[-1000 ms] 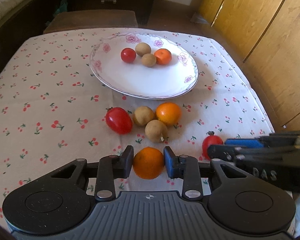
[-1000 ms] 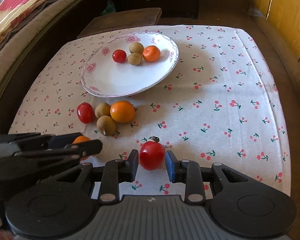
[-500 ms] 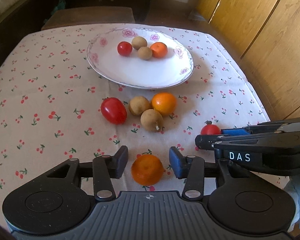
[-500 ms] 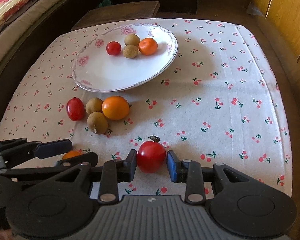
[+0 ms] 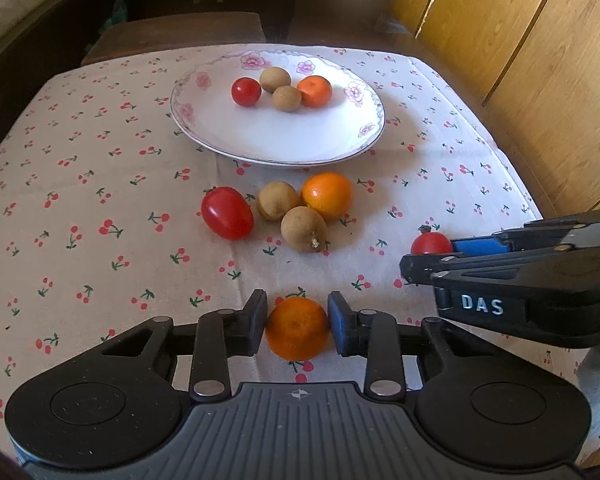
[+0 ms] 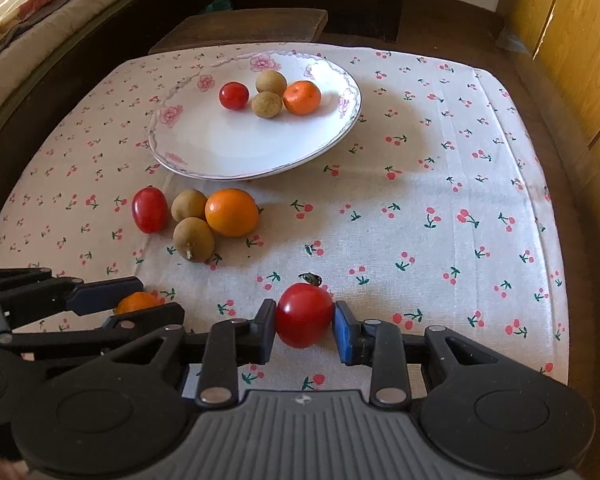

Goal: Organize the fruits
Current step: 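Carry the tomato and mandarin over the white bowl and open both tools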

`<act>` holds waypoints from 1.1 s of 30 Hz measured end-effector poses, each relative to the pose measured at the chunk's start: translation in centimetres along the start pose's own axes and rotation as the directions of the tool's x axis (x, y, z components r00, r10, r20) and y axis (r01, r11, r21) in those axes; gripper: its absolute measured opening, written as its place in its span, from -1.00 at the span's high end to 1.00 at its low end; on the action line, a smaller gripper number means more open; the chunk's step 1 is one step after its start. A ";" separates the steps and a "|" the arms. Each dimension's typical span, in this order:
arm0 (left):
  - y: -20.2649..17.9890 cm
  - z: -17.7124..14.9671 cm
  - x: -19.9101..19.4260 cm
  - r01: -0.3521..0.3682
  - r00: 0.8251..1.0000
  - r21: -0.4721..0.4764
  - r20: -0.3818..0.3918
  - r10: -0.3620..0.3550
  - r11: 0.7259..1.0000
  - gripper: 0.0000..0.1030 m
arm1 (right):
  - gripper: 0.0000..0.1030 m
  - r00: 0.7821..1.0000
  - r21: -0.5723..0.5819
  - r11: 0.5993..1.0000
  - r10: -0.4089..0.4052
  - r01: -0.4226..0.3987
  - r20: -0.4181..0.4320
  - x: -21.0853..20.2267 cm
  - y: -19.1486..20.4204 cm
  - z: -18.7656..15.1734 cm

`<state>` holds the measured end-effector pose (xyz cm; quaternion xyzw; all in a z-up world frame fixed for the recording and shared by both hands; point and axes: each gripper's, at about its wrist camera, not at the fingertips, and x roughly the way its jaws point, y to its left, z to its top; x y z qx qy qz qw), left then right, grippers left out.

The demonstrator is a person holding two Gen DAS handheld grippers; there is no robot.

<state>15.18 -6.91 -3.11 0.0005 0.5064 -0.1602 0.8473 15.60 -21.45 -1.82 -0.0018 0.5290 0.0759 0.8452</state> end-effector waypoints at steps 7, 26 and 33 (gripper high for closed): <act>0.5 0.6 -1.0 0.008 1.000 -0.027 0.028 -0.007 1.000 0.21 | 0.39 0.999 0.019 0.999 0.026 -0.026 0.042 -1.5 -0.3 0.2; 1.8 6.6 -1.1 0.033 0.991 -0.120 0.131 -0.017 0.992 0.21 | 0.39 0.992 0.054 0.997 0.041 -0.048 0.117 -1.2 -0.3 4.7; 2.6 8.4 0.1 0.009 0.990 -0.137 0.139 0.010 0.991 0.22 | 0.39 0.992 0.061 0.997 0.041 -0.049 0.122 0.1 -0.4 7.2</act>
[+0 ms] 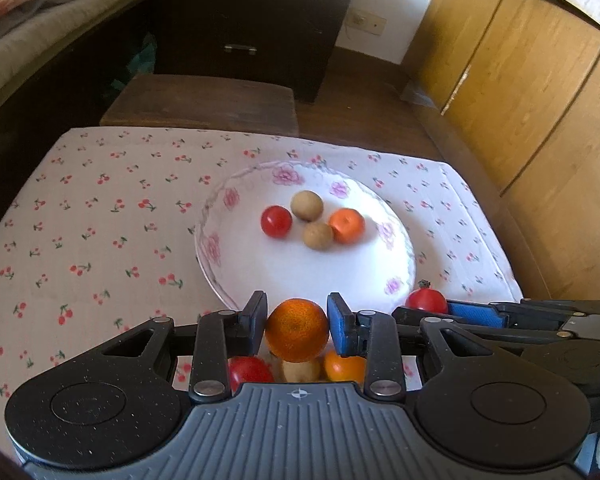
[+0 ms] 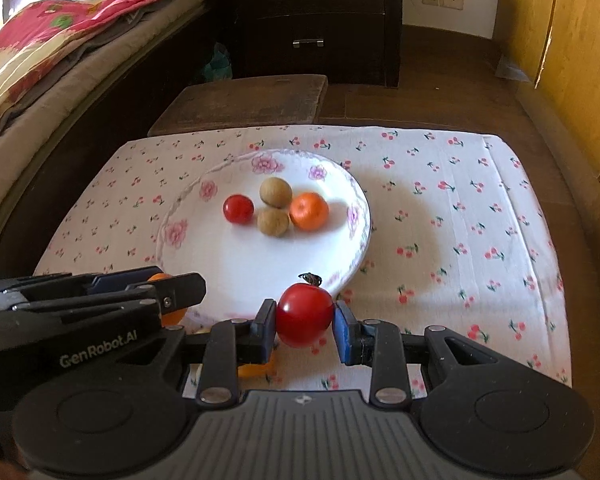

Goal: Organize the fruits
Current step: 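Carry the tomato and mandarin over the white bowl and open both tools, then move both tools back from the bowl to the remaining fruits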

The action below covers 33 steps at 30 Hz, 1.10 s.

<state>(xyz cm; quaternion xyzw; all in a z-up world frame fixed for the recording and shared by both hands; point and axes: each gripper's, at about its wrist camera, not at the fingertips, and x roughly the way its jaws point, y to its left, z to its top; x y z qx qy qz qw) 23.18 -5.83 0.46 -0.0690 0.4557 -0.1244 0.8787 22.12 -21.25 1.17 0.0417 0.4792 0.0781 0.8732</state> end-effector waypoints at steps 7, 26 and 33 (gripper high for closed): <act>0.4 0.7 1.6 -0.023 1.000 -0.013 -0.005 0.023 1.000 0.23 | 0.38 1.000 -0.009 1.000 -0.016 0.016 -0.010 1.7 0.0 0.9; 0.9 0.9 1.9 -0.051 0.999 -0.044 0.006 0.051 0.998 0.14 | 0.37 1.000 -0.014 1.000 -0.016 0.016 0.018 1.9 0.3 1.8; 1.0 1.1 1.1 -0.039 0.999 -0.049 0.026 0.040 0.998 0.06 | 0.37 0.999 -0.009 1.000 -0.015 0.016 0.037 1.1 0.4 1.9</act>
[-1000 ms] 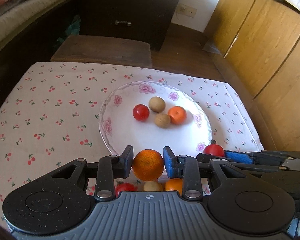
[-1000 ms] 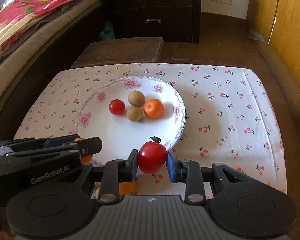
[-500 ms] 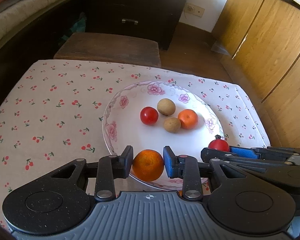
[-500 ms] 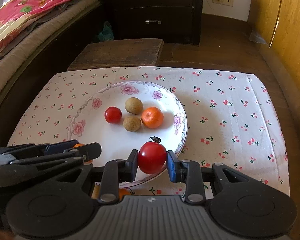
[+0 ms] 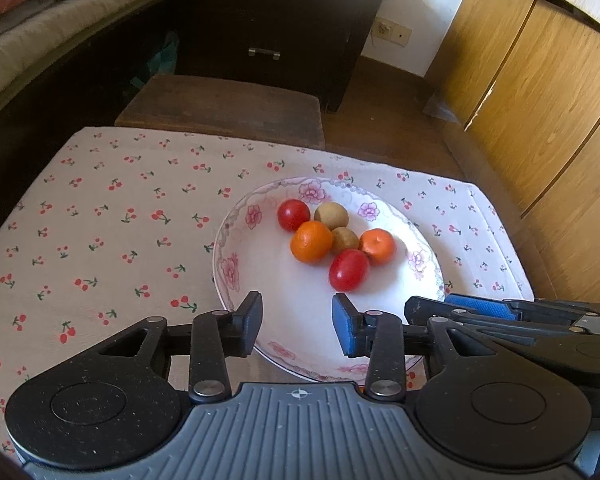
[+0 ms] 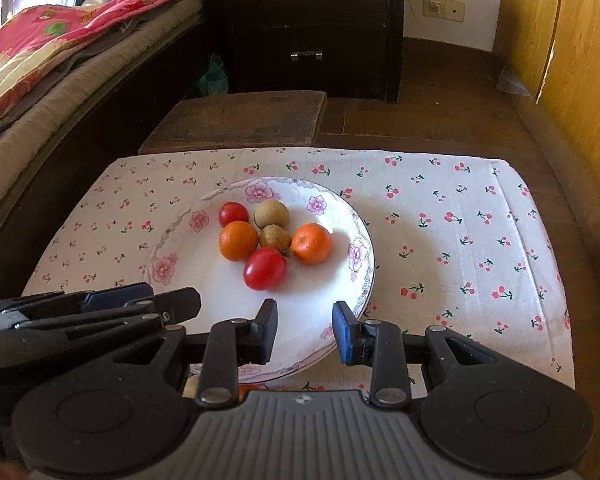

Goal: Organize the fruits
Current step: 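Move both tools back from the bowl to the remaining fruits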

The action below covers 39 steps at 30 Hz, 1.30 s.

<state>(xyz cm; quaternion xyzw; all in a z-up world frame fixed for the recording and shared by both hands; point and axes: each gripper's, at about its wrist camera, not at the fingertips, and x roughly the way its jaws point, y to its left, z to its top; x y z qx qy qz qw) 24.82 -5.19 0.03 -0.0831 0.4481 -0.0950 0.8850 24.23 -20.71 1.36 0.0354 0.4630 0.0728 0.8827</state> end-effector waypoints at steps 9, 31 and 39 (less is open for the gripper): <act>0.0 -0.5 -1.2 0.005 1.000 0.007 0.004 -0.005 1.000 0.04 | 0.37 1.000 -0.016 1.000 0.008 -0.008 0.008 -1.6 0.6 -0.6; 1.0 -3.9 -2.5 -0.013 0.998 0.005 -0.063 0.013 1.000 0.02 | 0.37 0.998 -0.028 0.999 0.033 -0.035 -0.051 -3.0 1.8 -3.7; 1.4 -4.4 -1.2 -0.045 0.993 -0.036 -0.111 0.040 0.998 0.05 | 0.37 0.998 -0.026 0.999 0.030 -0.032 -0.063 -2.9 1.4 -3.9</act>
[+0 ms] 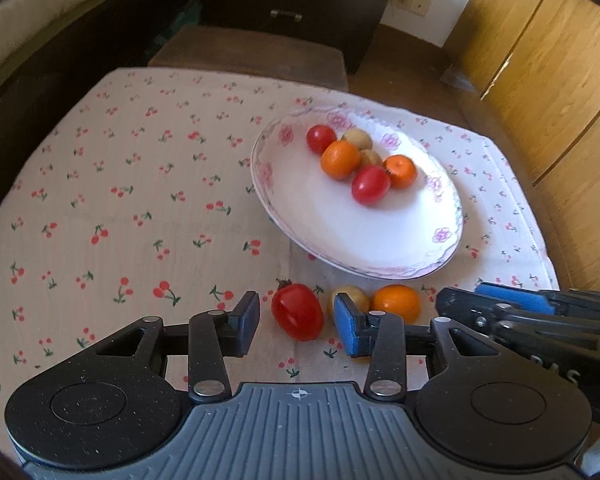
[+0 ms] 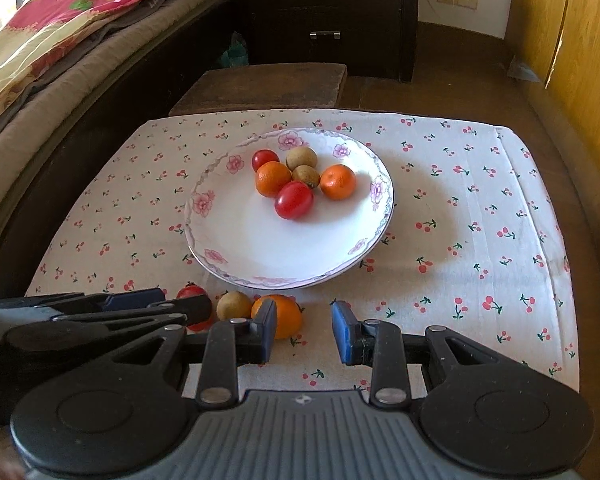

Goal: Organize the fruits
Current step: 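Move both tools back from the bowl to the remaining fruits, then grasp the large orange with the right tool while the left tool grasps a red tomato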

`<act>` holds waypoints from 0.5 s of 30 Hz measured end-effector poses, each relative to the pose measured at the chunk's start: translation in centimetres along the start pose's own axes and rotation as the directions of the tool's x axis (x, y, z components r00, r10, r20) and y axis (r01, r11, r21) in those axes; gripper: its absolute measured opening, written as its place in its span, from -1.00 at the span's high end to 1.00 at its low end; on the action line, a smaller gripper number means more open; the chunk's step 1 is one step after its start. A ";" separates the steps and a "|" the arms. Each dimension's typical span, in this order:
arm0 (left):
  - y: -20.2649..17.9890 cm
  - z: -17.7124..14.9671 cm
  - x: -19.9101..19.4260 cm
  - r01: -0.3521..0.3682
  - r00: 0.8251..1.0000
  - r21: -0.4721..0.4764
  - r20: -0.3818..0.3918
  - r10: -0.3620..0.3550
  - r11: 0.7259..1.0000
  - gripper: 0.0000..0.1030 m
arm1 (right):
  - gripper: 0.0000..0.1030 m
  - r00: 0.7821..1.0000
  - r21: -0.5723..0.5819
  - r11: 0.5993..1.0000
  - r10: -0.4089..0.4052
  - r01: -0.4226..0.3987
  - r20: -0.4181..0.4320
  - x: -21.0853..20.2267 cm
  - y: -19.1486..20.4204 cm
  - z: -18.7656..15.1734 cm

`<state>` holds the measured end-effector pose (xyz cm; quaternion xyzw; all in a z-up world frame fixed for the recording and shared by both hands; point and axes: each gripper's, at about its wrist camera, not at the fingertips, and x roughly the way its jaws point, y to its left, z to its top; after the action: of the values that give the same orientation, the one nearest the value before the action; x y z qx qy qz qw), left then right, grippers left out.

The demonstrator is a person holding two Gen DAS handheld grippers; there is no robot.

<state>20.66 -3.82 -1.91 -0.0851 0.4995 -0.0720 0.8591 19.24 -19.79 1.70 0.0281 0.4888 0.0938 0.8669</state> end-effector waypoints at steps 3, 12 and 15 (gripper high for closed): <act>0.0 0.1 0.6 -0.001 1.000 -0.032 -0.004 0.001 0.999 0.05 | 0.37 1.000 -0.003 1.000 0.002 -0.002 -0.003 0.1 0.0 0.0; 0.0 0.1 1.7 -0.019 1.000 -0.047 -0.014 0.018 0.999 0.25 | 0.38 1.000 0.012 1.000 0.005 -0.005 -0.028 0.8 -0.5 -0.1; 0.2 0.0 1.4 -0.024 1.000 -0.038 -0.009 0.024 0.999 0.30 | 0.38 1.000 0.014 1.000 0.010 -0.010 -0.025 0.9 -0.2 -0.1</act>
<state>21.37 -3.91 -3.16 -0.0950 0.5054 -0.0525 0.8560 19.66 -19.87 0.89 0.0351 0.5003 0.0950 0.8599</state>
